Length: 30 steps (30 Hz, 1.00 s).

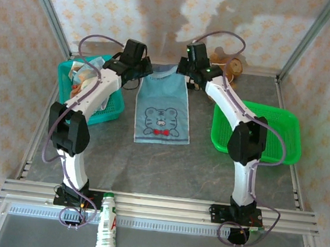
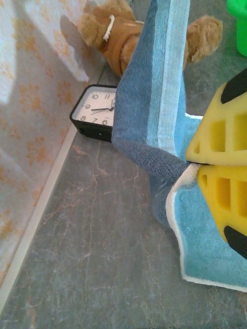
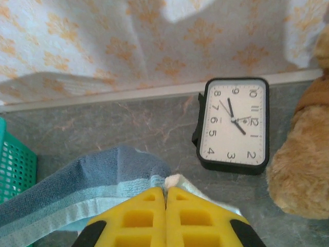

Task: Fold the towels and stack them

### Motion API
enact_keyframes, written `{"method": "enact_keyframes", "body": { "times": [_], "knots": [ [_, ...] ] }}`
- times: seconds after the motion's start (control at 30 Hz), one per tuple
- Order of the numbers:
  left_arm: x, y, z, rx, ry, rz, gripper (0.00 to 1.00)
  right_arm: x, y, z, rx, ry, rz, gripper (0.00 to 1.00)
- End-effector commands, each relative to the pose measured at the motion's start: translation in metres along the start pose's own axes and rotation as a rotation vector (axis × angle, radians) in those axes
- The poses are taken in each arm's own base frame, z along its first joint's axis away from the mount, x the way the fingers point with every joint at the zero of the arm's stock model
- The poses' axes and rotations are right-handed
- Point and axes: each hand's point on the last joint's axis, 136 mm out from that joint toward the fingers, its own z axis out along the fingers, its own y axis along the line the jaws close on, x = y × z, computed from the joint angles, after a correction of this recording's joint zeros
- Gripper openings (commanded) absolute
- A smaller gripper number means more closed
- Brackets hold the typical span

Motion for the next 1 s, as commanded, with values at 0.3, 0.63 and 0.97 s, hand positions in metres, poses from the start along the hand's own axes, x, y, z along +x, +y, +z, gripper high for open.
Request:
{"method": "enact_keyframes", "body": {
  "times": [0.3, 0.63, 0.97],
  "knots": [
    [0.056, 0.035, -0.009, -0.038, 0.127, -0.100, 0.00, 0.056, -0.014, -0.014, -0.030, 0.090, 0.075, 0.00],
    [0.107, 0.066, -0.034, -0.068, 0.190, -0.193, 0.00, 0.096, -0.031, -0.041, -0.030, 0.159, 0.116, 0.00],
    [0.161, 0.079, -0.043, -0.052, 0.251, -0.254, 0.00, 0.144, -0.042, -0.063, -0.022, 0.229, 0.128, 0.01]
  ]
}}
